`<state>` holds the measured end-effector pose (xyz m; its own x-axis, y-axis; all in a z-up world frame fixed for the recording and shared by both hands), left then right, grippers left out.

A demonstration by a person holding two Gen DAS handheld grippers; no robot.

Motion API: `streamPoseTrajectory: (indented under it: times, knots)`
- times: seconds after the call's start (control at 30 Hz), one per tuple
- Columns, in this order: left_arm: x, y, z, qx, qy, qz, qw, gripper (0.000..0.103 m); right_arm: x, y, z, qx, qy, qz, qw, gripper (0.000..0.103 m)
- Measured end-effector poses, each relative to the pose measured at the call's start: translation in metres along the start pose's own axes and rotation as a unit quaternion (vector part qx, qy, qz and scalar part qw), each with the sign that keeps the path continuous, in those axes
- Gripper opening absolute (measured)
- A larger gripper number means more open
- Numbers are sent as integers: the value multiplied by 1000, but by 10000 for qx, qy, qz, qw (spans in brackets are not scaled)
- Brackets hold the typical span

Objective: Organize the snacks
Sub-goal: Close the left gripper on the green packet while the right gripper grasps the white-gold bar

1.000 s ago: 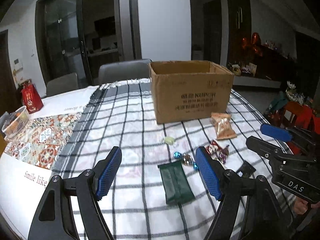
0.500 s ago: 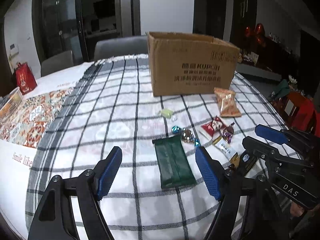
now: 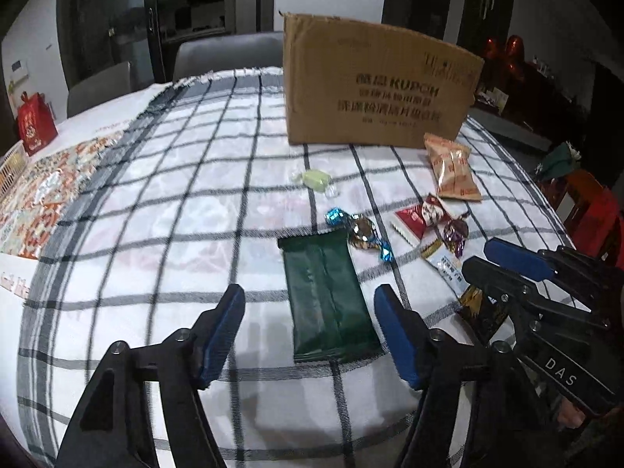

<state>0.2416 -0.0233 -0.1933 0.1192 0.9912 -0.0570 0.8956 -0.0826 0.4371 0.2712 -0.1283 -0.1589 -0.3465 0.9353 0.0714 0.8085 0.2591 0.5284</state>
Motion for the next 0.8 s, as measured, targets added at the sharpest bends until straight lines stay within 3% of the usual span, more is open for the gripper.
streamPoseTrajectory:
  times: [0.57, 0.8]
  knots:
    - [-1, 7, 28, 272, -43, -148, 9995, 63, -3, -2, 27, 331, 119, 29, 9994, 30]
    - [-2, 12, 32, 253, -77, -167, 9995, 56, -5, -2, 32, 396, 139, 51, 9991, 24]
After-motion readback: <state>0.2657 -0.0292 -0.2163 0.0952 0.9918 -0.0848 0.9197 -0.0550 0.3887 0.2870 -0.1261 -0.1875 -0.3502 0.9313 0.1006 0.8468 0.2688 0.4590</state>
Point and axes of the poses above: each gripper's, at about its wrist camera, not at the fingertips, and z roughly the way its jaws point, x to its left, y to its top, the point moved 7 cm from there along z, roughly the way its jaws point, and after that the axes turned 13 degrees about x, right-handed, at the moved point
